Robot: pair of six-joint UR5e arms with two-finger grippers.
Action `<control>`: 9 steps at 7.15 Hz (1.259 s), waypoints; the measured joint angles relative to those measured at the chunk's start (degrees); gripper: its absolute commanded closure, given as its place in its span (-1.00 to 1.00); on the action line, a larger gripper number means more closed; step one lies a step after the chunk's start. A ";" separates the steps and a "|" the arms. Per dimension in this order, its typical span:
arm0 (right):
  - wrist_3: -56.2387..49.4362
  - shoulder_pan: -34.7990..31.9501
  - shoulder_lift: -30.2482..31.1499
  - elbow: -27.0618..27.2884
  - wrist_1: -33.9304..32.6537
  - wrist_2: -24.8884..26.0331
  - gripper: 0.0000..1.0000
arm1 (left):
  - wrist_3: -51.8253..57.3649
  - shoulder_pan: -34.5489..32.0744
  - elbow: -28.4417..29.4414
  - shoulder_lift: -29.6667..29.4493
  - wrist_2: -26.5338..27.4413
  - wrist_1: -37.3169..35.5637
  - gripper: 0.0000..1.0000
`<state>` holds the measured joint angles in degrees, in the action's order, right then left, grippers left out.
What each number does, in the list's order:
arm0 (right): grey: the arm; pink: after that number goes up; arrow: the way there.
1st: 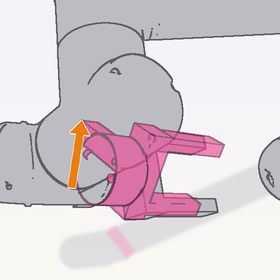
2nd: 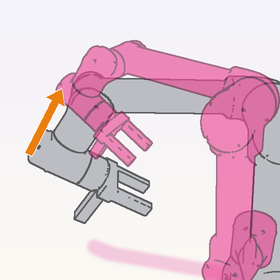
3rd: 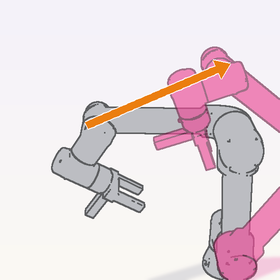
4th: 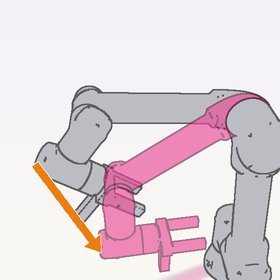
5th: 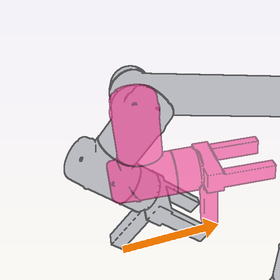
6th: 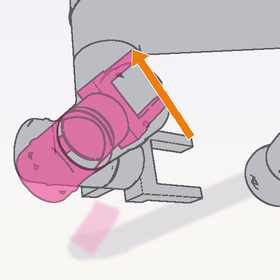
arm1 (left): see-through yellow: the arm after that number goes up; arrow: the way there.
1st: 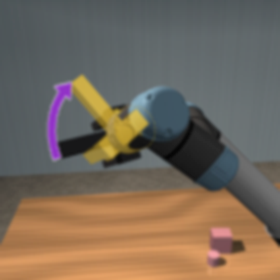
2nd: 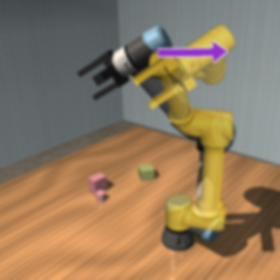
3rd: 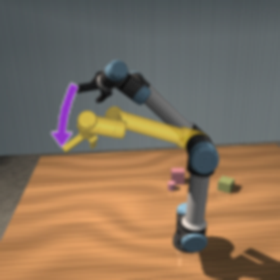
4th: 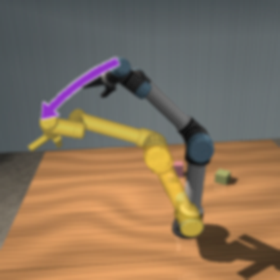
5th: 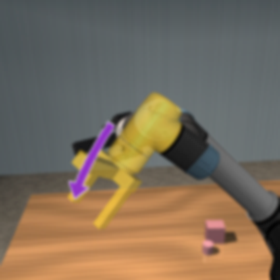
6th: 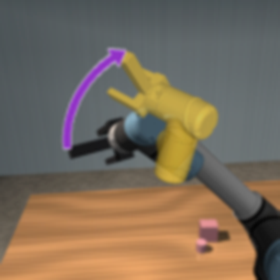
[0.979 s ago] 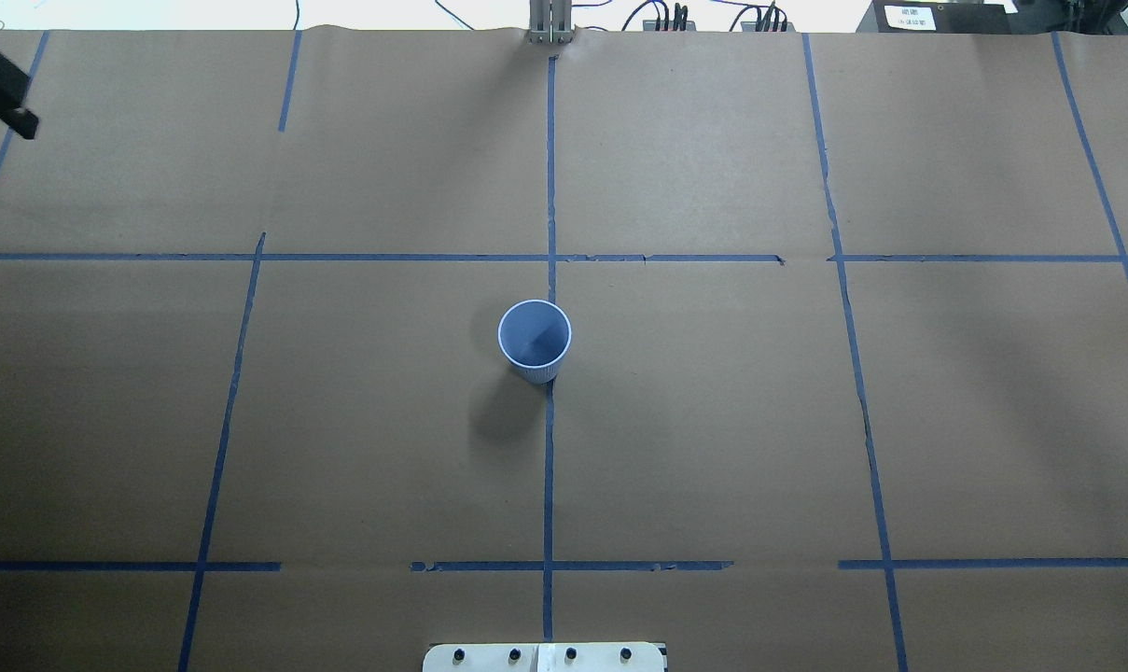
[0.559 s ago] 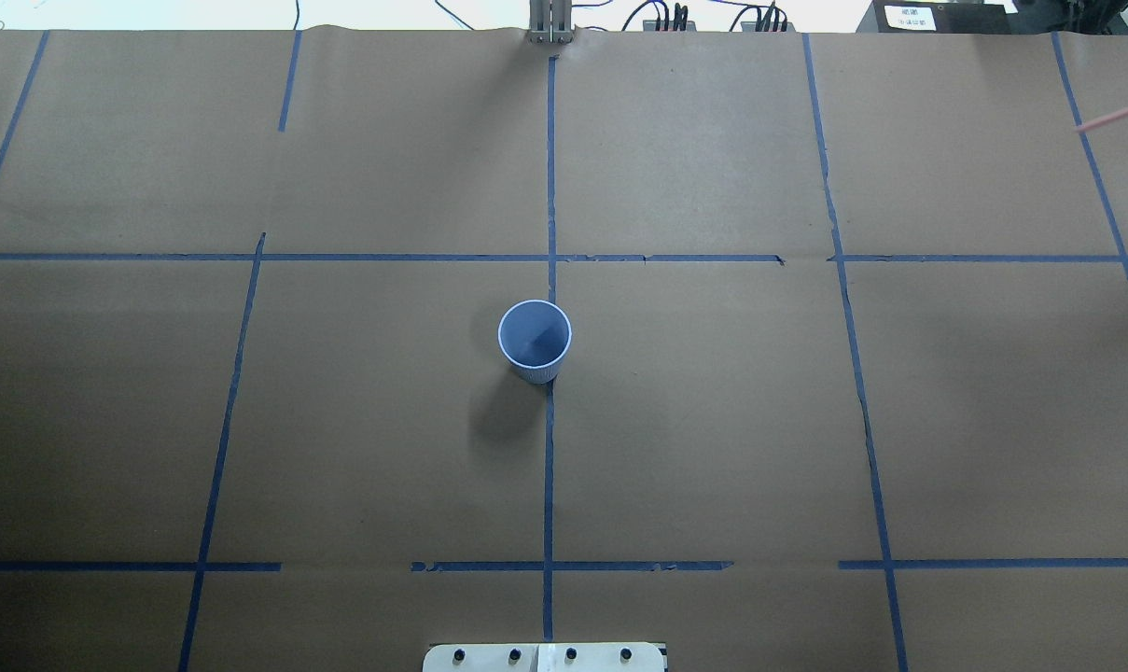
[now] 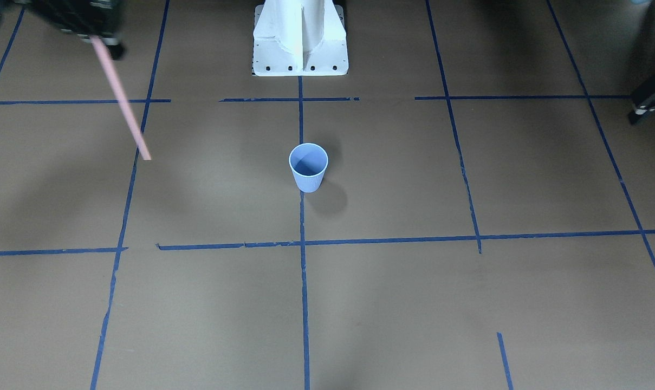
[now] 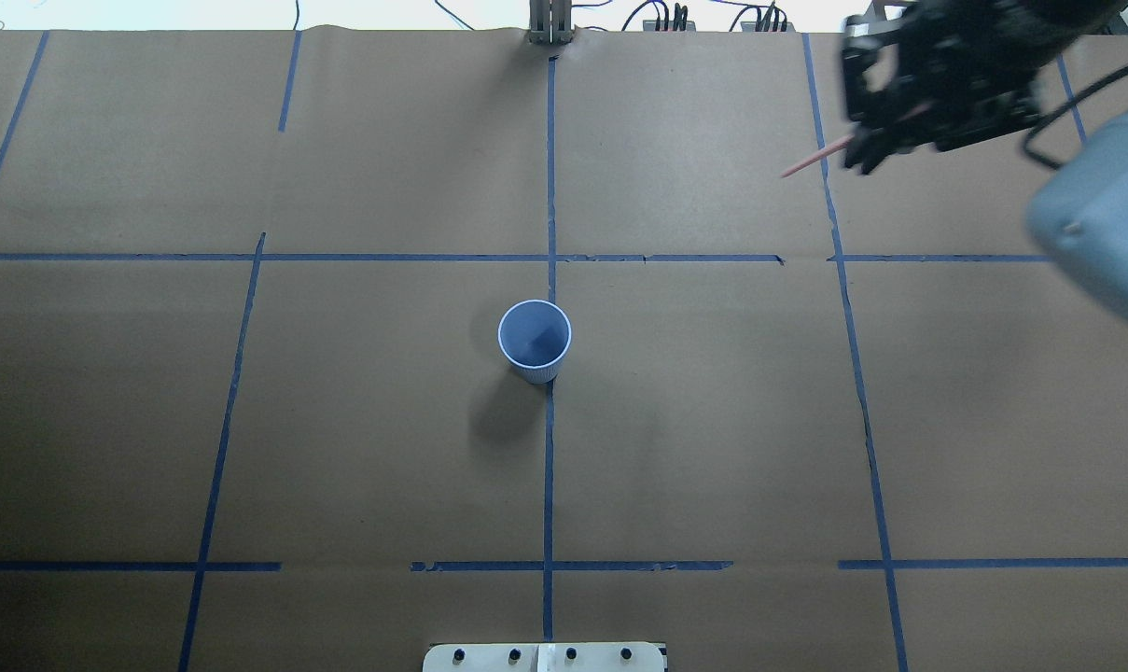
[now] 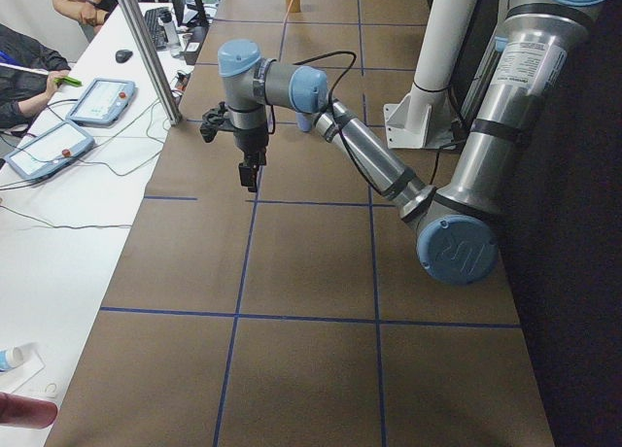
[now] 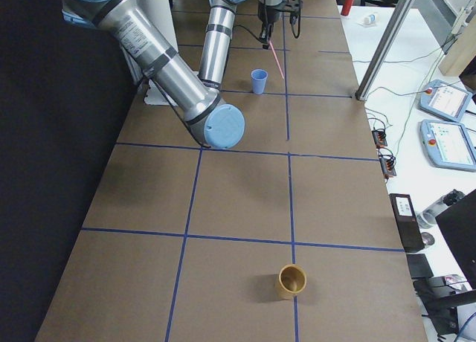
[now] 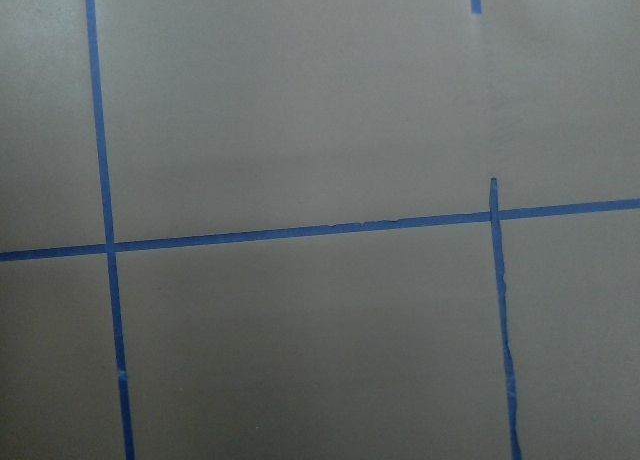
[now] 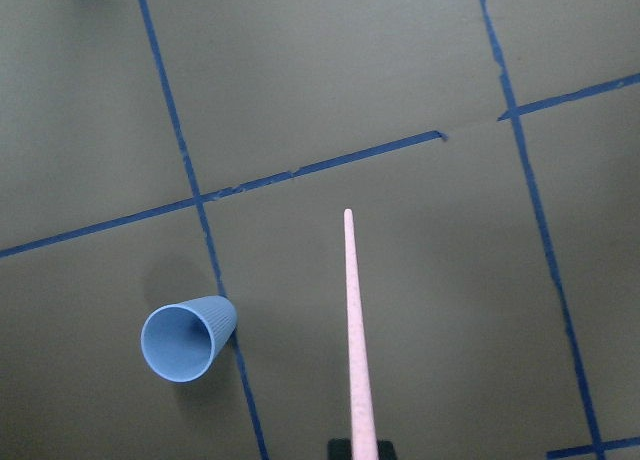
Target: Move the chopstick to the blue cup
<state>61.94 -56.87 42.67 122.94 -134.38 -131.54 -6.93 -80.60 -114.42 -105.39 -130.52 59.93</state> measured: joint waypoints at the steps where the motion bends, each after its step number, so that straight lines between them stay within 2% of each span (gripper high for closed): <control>1: 3.99 5.50 -4.23 -2.86 1.01 3.69 1.00 | 5.23 -2.57 1.58 1.92 -0.07 0.13 -1.00; 3: 9.14 13.86 -10.32 -9.71 4.97 10.00 1.00 | 16.47 -7.90 7.70 3.82 -0.16 1.42 -1.00; 5: 11.83 18.71 -13.23 -16.29 9.78 12.62 1.00 | 22.47 -10.72 13.85 4.91 -0.18 6.25 -1.00; 8: 12.30 23.57 -13.00 -22.11 13.74 14.14 0.99 | 23.43 -11.29 16.21 5.34 -0.18 8.79 -1.00; 9: 12.32 24.65 -12.82 -23.27 14.52 14.25 0.93 | 23.45 -11.32 16.40 5.36 -0.18 8.91 -1.00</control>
<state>74.26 -32.22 29.85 99.67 -119.87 -117.29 16.52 -91.93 -98.02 -100.03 -130.69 68.84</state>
